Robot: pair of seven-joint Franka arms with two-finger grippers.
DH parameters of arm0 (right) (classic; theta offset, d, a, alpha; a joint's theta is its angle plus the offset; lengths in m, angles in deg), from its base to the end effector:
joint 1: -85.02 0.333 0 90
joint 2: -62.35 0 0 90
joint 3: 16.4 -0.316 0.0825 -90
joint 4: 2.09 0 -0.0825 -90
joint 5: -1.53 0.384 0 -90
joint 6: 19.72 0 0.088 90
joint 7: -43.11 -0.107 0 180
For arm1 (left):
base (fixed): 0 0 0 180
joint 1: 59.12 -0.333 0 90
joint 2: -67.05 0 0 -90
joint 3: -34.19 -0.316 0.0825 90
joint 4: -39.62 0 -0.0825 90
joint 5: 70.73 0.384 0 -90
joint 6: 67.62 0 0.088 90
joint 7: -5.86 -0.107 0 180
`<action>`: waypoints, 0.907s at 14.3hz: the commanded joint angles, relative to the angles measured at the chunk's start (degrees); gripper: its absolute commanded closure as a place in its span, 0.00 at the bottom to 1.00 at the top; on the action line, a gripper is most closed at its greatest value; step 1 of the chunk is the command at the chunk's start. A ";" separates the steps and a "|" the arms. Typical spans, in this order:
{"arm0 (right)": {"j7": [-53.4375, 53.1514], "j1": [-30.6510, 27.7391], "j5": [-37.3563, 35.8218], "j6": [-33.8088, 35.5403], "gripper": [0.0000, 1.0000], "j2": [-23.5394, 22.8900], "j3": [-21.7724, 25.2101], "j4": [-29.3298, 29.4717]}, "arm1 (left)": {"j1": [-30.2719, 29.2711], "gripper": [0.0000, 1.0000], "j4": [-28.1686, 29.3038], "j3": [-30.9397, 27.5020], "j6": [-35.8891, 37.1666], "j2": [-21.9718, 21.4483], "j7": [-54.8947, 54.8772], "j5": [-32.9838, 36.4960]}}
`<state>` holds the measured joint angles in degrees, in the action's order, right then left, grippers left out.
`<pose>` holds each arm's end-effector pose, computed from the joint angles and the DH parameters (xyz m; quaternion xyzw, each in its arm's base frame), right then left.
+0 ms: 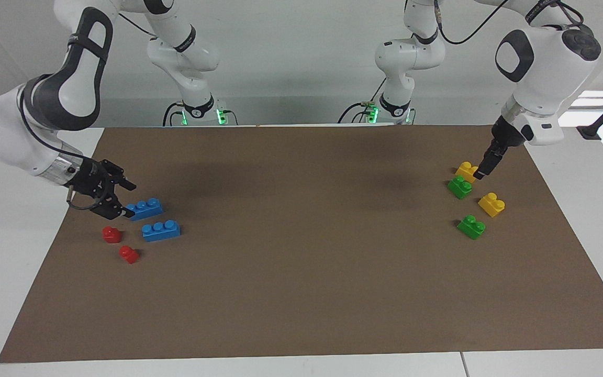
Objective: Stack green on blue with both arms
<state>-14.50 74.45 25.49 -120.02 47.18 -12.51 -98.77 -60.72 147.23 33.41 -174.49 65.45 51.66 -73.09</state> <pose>0.6073 -0.1157 0.4345 -0.7549 0.6198 0.1611 0.1414 0.5548 0.0200 0.5190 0.9103 0.4134 -0.0004 0.0213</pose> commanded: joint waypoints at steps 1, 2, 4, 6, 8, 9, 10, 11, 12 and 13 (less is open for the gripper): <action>-0.93 -1.11 1.44 -1.48 0.11 -1.53 -0.47 -0.18 | -1.22 0.00 0.49 0.26 -4.48 3.17 3.23 -0.45; -0.84 -1.47 1.35 -1.57 0.12 -2.23 -0.55 -0.18 | -1.57 0.00 0.58 0.26 -6.06 4.23 3.85 -0.45; 0.03 -1.38 1.26 -1.74 0.12 -3.81 -0.47 -0.09 | -2.62 0.00 0.58 0.26 -8.70 6.60 3.86 -0.45; 3.36 -1.38 1.26 -2.62 0.12 -5.57 -0.47 -0.09 | -3.24 0.00 0.67 0.26 -11.69 9.06 3.86 -0.36; 4.69 -1.03 1.18 -4.11 0.11 -7.06 -0.47 -0.18 | -3.33 0.00 0.67 0.26 -13.97 11.26 3.77 -0.27; 4.70 -0.59 1.18 -5.42 0.11 -7.59 -0.55 -0.18 | -3.33 0.00 0.75 0.26 -15.20 12.05 3.77 -0.27; 4.87 -0.42 1.18 -6.39 0.11 -8.12 -0.55 -0.35 | -3.33 0.00 0.67 0.26 -16.43 12.84 3.77 -0.36; 5.66 -0.24 1.18 -7.10 0.11 -8.47 -0.64 -0.44 | -3.24 0.00 0.58 0.26 -17.23 13.81 3.77 -0.27; 5.93 -0.24 1.18 -8.24 0.11 -8.48 -0.82 -1.31 | -3.24 0.00 0.40 0.26 -17.67 14.77 3.68 -0.18; 6.01 -0.15 1.18 -9.38 0.11 -8.39 -0.99 -2.28 | -3.24 0.00 0.05 0.26 -18.02 16.09 3.68 -0.10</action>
<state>-10.33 74.39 25.51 -127.04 38.42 -13.15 -99.12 -63.61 147.43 33.39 -190.75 79.77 54.77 -73.09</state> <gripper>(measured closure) 0.097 0.000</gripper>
